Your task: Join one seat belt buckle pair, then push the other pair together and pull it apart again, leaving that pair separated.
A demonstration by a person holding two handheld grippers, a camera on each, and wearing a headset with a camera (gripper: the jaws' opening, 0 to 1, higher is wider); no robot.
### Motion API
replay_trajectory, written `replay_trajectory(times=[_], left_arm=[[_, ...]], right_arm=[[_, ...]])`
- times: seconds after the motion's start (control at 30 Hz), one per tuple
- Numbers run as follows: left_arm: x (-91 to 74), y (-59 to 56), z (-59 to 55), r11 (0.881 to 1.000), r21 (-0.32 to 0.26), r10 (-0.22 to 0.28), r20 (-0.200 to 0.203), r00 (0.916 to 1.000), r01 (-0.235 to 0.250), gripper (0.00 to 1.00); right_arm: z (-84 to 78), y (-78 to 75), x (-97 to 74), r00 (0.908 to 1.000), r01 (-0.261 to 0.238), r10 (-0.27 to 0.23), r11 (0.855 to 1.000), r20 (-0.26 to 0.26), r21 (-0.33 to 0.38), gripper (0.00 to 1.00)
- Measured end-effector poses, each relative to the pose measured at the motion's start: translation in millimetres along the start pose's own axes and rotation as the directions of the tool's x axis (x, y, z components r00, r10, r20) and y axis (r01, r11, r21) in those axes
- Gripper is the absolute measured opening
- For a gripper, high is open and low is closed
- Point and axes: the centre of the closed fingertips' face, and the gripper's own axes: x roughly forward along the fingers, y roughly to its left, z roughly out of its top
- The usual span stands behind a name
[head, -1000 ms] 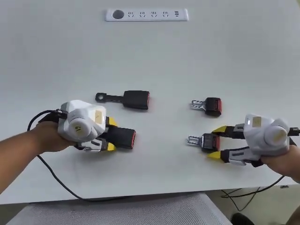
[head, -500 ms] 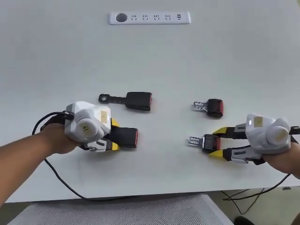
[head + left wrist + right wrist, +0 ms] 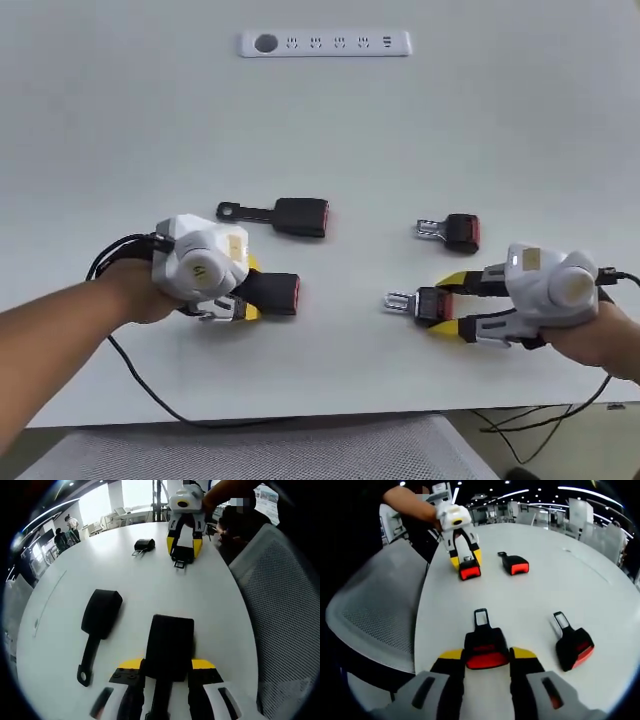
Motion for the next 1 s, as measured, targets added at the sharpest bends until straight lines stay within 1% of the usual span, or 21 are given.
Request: replay_trajectory(times=[0.27, 0.47, 0.6, 0.7, 0.73, 0.77, 0.8, 0.87, 1.0], left_arm=[[0.3, 0.0, 0.0, 1.000, -0.001, -0.001, -0.015, 0.9999, 0.001, 0.34], [0.1, 0.0, -0.1, 1.000, -0.001, -0.001, -0.017, 0.9999, 0.001, 0.34], [0.1, -0.3, 0.1, 1.000, -0.001, 0.000, -0.023, 0.9997, 0.000, 0.34], [0.2, -0.5, 0.2, 1.000, 0.001, -0.001, -0.024, 0.9997, 0.001, 0.34], [0.1, -0.6, 0.2, 1.000, 0.000, -0.001, -0.024, 0.9997, 0.001, 0.34], [0.2, -0.8, 0.3, 1.000, 0.002, -0.001, -0.024, 0.9997, 0.001, 0.34], [0.2, -0.8, 0.5, 1.000, 0.004, -0.002, -0.023, 0.9997, 0.002, 0.34], [0.2, -0.9, 0.6, 1.000, 0.004, -0.003, -0.023, 0.9997, 0.003, 0.34], [0.1, -1.4, 0.7, 1.000, 0.009, -0.005, -0.024, 0.9997, 0.006, 0.34]], right_arm=[[10.2, 0.7, 11.4, 0.9993, -0.013, 0.014, 1.000, 0.035, -0.009, 0.34], [18.1, 1.7, 21.3, 0.9987, -0.022, 0.022, 1.000, 0.047, -0.007, 0.34], [26.0, 3.3, 30.3, 0.9976, -0.029, 0.030, 0.999, 0.062, -0.020, 0.34], [34.4, 7.2, 36.9, 0.9961, -0.045, 0.047, 0.999, 0.075, -0.030, 0.34], [37.4, 7.5, 38.7, 0.9953, -0.048, 0.051, 0.998, 0.082, -0.044, 0.34], [36.5, 8.0, 38.8, 0.9958, -0.048, 0.051, 0.998, 0.076, -0.036, 0.34], [41.4, 8.8, 43.5, 0.9949, -0.053, 0.057, 0.997, 0.084, -0.048, 0.34], [46.2, 10.7, 48.1, 0.9941, -0.057, 0.062, 0.997, 0.089, -0.059, 0.34], [53.3, 12.3, 55.8, 0.9928, -0.064, 0.069, 0.996, 0.097, -0.057, 0.34]])
